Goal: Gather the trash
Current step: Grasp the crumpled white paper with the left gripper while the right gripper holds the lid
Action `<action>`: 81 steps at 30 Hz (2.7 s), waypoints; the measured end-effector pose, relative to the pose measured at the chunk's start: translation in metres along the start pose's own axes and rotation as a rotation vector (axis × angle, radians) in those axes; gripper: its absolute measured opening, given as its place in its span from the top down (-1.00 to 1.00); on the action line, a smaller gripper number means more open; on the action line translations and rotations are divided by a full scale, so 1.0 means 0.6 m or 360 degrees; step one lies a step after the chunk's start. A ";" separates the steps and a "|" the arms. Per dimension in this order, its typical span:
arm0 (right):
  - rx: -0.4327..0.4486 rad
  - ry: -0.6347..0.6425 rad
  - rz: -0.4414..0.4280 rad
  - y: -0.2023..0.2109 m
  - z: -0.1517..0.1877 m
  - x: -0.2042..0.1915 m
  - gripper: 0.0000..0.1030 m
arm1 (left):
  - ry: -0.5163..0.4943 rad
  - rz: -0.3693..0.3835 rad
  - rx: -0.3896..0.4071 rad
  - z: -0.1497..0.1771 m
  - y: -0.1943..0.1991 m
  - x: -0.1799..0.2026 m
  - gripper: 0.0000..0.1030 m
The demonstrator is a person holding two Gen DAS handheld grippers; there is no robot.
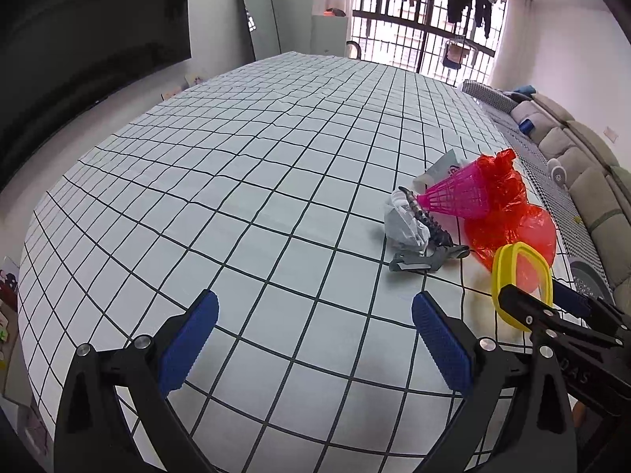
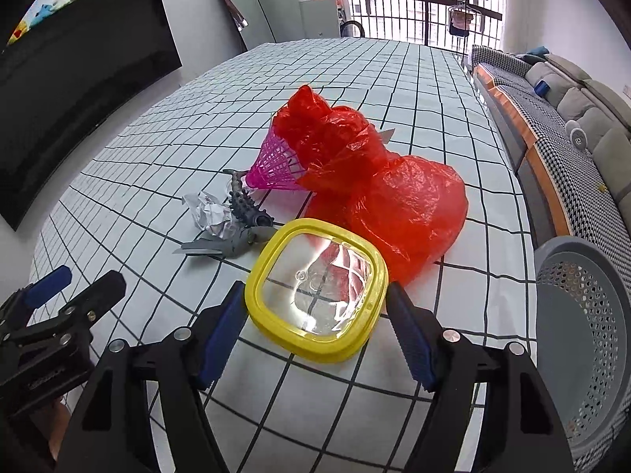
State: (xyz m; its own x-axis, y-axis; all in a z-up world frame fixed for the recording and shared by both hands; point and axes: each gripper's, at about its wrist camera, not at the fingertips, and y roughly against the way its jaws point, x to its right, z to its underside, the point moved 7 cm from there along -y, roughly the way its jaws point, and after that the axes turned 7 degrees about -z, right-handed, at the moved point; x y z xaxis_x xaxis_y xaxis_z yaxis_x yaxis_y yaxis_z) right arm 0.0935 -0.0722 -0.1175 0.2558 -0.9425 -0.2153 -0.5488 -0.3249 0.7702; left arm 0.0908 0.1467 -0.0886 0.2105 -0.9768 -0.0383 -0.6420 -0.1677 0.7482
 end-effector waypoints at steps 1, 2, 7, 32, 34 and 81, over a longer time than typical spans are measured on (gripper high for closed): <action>0.0004 -0.0003 -0.0009 0.007 0.004 -0.001 -0.34 | -0.0002 0.0000 -0.0002 -0.001 0.000 0.002 -0.88; 0.0013 -0.0003 -0.0017 0.017 0.008 -0.001 -0.34 | -0.0004 0.0005 -0.0005 -0.001 0.000 0.005 -0.88; 0.0047 0.0003 -0.0011 0.055 0.028 0.013 -0.34 | -0.0013 0.0032 -0.0036 -0.006 -0.004 0.024 -0.88; 0.0136 -0.0188 -0.0015 0.098 0.048 0.123 -0.34 | -0.0098 -0.0049 -0.0150 -0.057 -0.109 0.096 -0.85; 0.0131 -0.0192 -0.0017 0.095 0.049 0.124 -0.34 | -0.0091 -0.0044 -0.0156 -0.058 -0.115 0.097 -0.76; 0.0120 -0.0188 -0.0021 0.091 0.050 0.120 -0.34 | -0.0073 0.0047 -0.0144 -0.058 -0.080 0.073 0.55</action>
State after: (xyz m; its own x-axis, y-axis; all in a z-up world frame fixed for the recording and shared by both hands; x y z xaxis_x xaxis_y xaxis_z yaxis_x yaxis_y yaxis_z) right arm 0.0580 -0.1598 -0.1091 0.1706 -0.9393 -0.2976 -0.6056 -0.3381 0.7203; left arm 0.1563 0.1164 -0.1031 0.1572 -0.9866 -0.0443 -0.5778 -0.1283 0.8060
